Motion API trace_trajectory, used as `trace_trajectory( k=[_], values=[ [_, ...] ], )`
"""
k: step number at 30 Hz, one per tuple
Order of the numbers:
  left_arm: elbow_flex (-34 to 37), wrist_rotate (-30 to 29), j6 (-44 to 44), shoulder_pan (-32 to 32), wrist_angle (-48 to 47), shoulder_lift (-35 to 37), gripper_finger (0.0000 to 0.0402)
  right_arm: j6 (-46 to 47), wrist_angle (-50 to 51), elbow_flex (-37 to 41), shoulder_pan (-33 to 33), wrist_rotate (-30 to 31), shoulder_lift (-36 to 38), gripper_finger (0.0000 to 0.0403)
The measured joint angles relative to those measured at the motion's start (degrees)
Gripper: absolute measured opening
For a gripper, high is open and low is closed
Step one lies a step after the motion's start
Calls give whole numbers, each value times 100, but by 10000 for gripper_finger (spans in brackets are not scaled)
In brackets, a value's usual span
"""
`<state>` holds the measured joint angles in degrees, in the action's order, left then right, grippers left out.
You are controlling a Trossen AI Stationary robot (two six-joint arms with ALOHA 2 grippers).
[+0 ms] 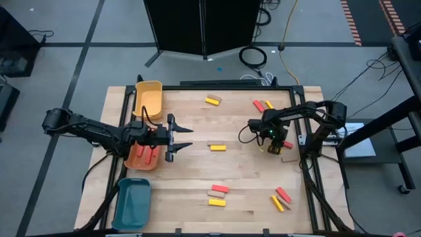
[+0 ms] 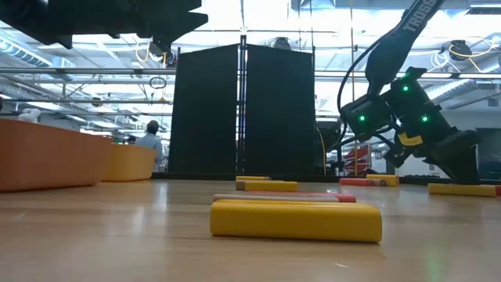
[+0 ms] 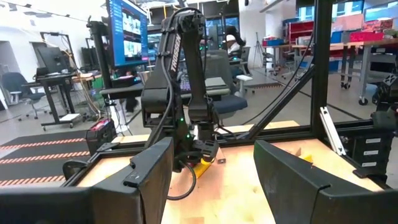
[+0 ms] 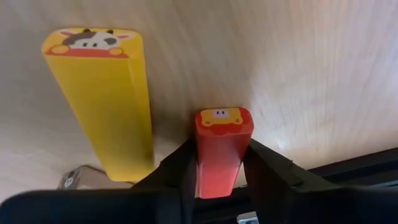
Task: Sort blocks
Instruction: Put the middle right red block in the orange bin
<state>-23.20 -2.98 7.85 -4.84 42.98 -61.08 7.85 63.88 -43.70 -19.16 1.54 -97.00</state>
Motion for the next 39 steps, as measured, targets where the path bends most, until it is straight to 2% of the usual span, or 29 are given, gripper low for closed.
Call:
trace_trajectory(
  k=[11,24,27,35,39],
  values=[
    [-2,0,1,0,-139,0,221,99,55,-9,0,-25,110,88],
    [-2,-6,-55,0,-197,-17,221,201,-334,-1207,32,-28,1388,87],
    [-2,-7,-106,0,-197,-17,221,226,-839,-1504,153,-83,1689,87],
    [-2,-19,-175,0,-160,-62,221,116,-3749,-1611,730,-1410,2176,87],
    [-45,-28,-446,0,114,-322,221,-72,-4887,-1611,1148,-1545,2127,87]
  ],
)
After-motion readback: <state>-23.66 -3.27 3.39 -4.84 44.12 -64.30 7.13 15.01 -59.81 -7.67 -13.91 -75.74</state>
